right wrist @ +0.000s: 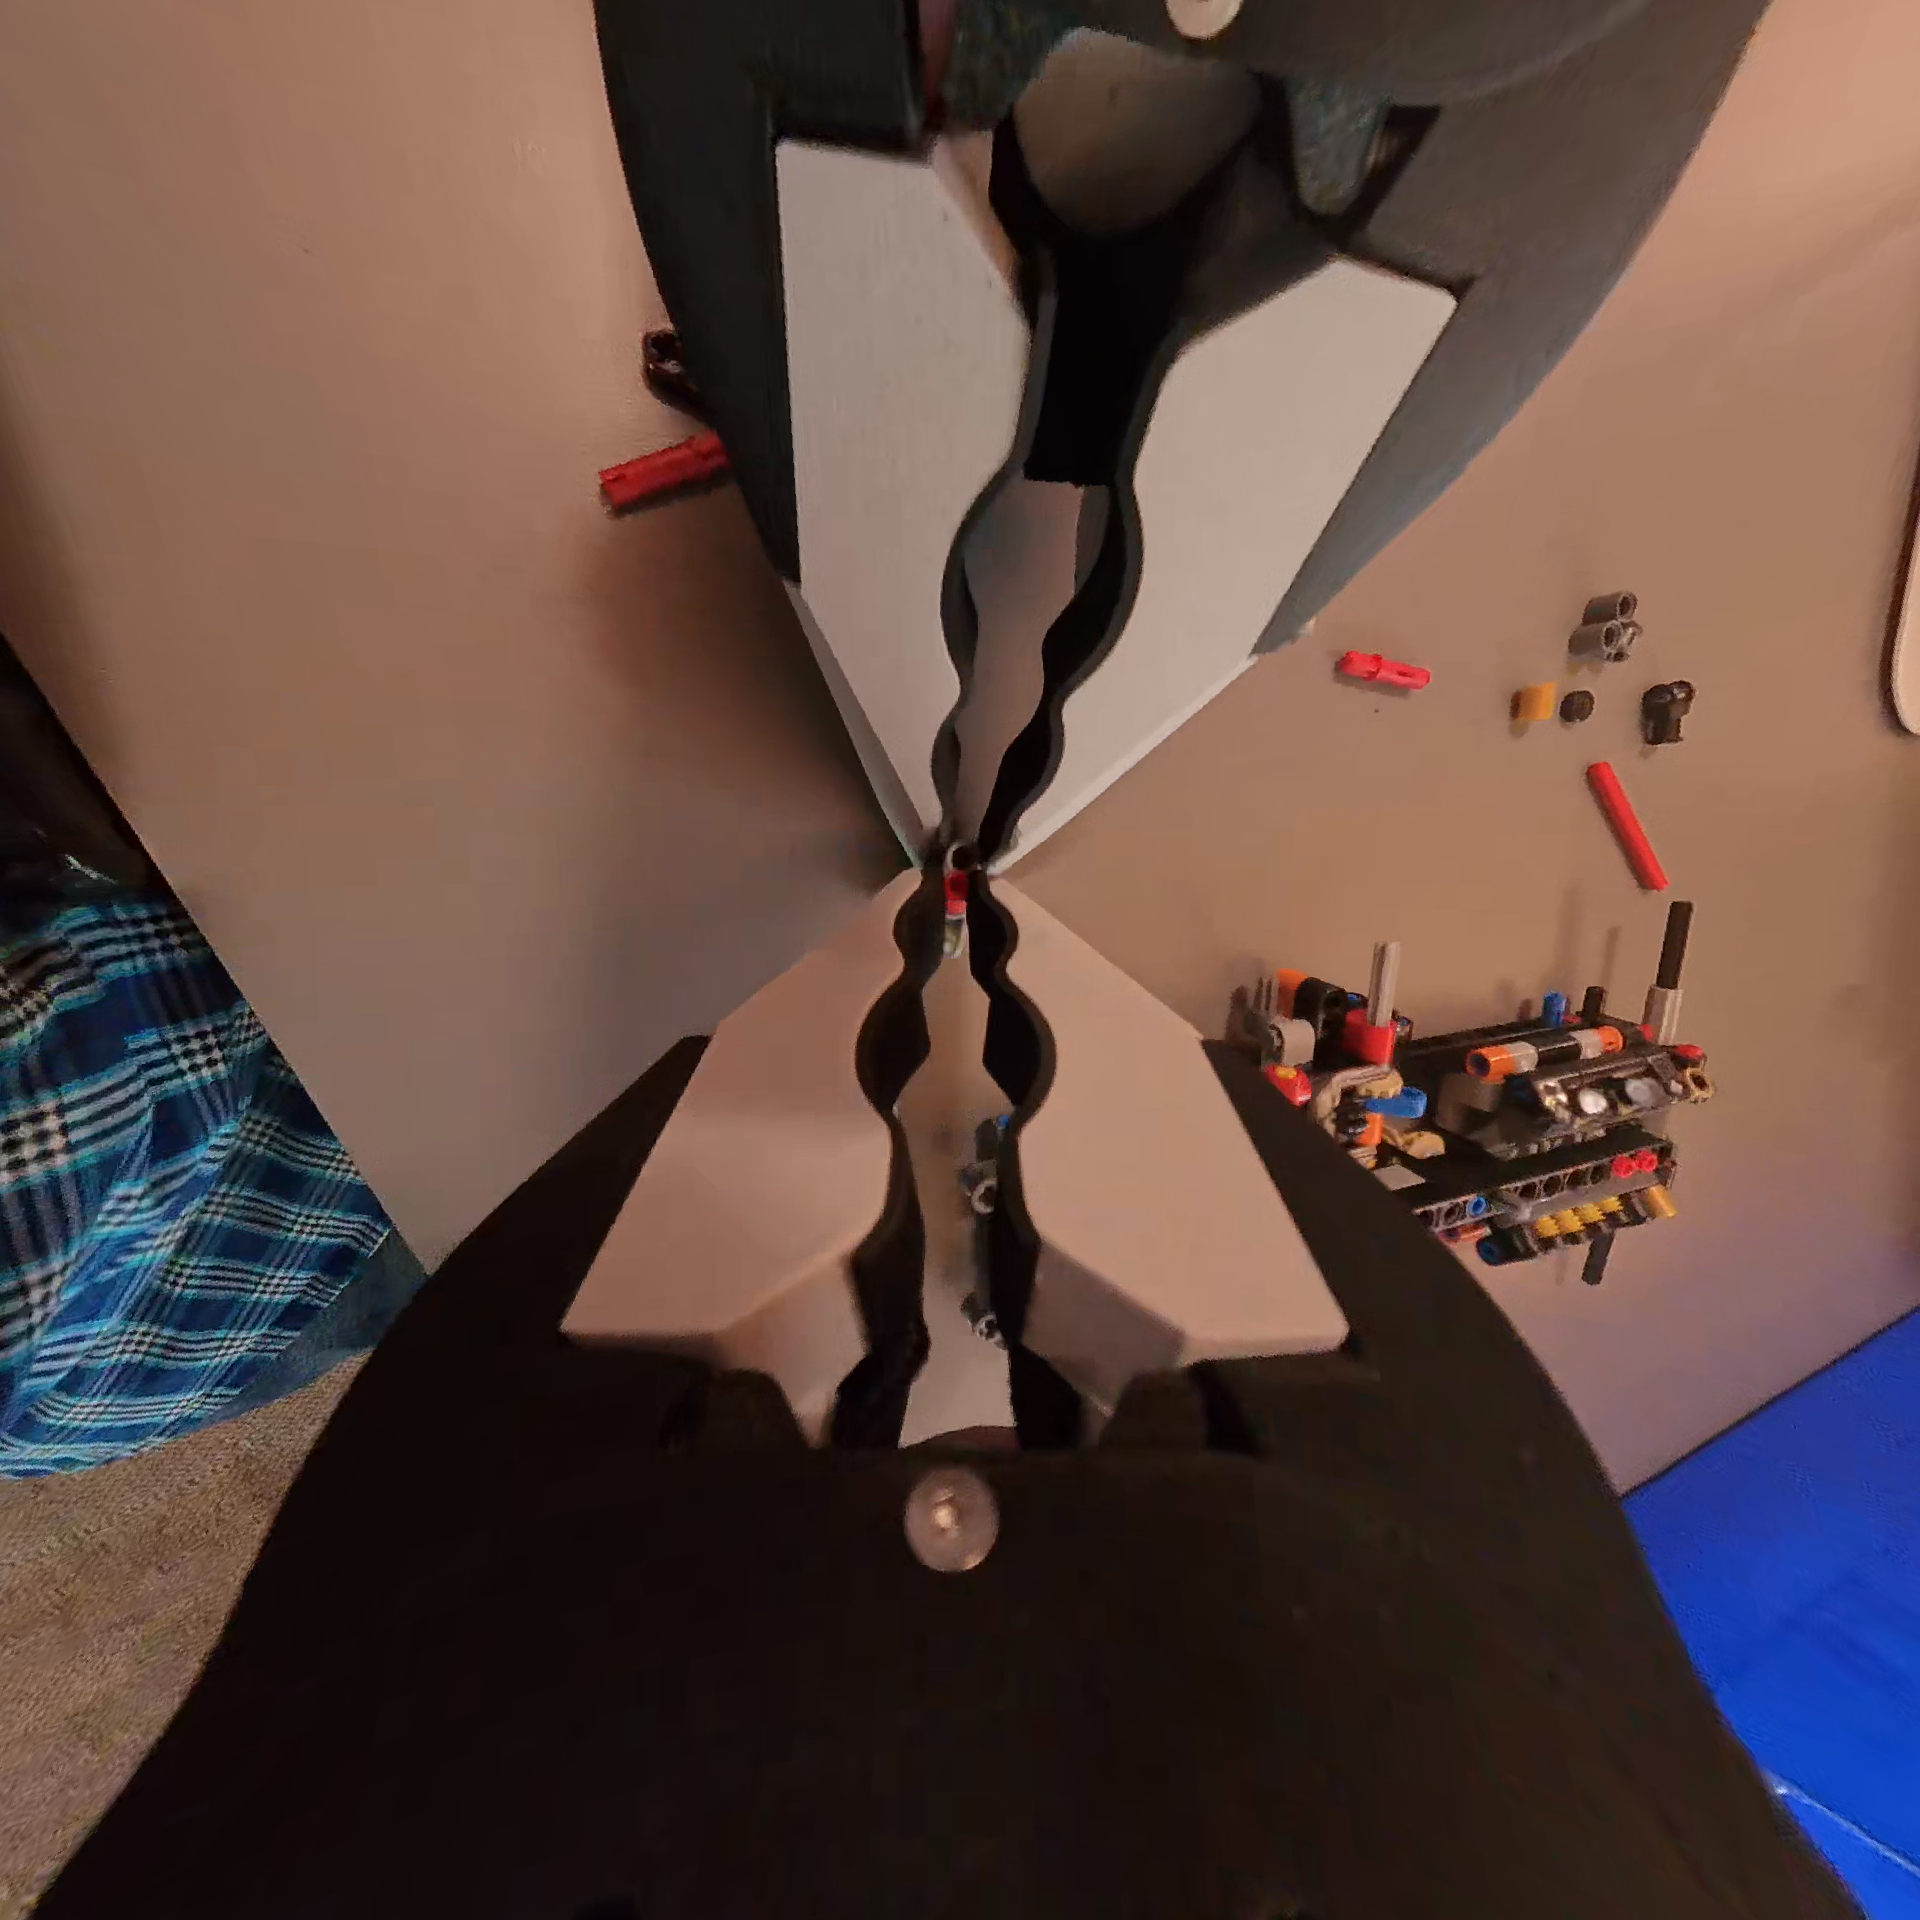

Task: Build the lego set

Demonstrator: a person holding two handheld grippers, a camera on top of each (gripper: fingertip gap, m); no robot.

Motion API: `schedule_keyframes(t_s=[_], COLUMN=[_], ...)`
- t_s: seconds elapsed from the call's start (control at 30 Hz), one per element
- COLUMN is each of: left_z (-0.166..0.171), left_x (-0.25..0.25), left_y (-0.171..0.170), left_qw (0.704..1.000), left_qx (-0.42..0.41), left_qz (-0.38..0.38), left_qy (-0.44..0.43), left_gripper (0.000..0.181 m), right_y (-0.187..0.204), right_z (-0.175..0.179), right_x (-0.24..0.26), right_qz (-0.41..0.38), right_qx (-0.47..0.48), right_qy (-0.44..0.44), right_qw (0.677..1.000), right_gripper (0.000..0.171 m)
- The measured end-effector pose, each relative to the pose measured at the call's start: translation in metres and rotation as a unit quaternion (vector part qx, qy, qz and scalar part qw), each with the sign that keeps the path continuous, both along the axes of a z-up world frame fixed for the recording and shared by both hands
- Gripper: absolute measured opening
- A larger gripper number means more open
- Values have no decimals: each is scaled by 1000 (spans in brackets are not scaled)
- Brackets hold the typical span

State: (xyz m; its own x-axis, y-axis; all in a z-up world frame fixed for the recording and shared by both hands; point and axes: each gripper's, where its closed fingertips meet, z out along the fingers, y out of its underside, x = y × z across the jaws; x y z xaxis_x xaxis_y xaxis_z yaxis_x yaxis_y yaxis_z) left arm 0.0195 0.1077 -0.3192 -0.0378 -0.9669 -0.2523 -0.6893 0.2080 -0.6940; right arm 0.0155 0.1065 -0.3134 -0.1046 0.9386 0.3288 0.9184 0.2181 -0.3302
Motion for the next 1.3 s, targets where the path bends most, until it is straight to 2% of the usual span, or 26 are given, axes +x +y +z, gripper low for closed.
schedule_keyframes(t_s=[0.03, 0.7, 1.3], left_z=[0, 0, 1], left_x=[0, 1, 3], left_y=[0, -1, -4], left_qw=[1000, 1000, 1000], left_qx=[0, 3, 4], left_qz=[0, 1, -4], left_qy=[0, 0, 0], left_gripper=[6, 6, 6], right_y=[0, 0, -2], right_z=[0, 2, 2], right_x=[0, 4, 7], right_qz=[0, -74, -88], right_qx=[-3, -93, -108], right_qy=[-2, 129, 175], right_qw=[1000, 985, 975], right_gripper=[2, 2, 2])
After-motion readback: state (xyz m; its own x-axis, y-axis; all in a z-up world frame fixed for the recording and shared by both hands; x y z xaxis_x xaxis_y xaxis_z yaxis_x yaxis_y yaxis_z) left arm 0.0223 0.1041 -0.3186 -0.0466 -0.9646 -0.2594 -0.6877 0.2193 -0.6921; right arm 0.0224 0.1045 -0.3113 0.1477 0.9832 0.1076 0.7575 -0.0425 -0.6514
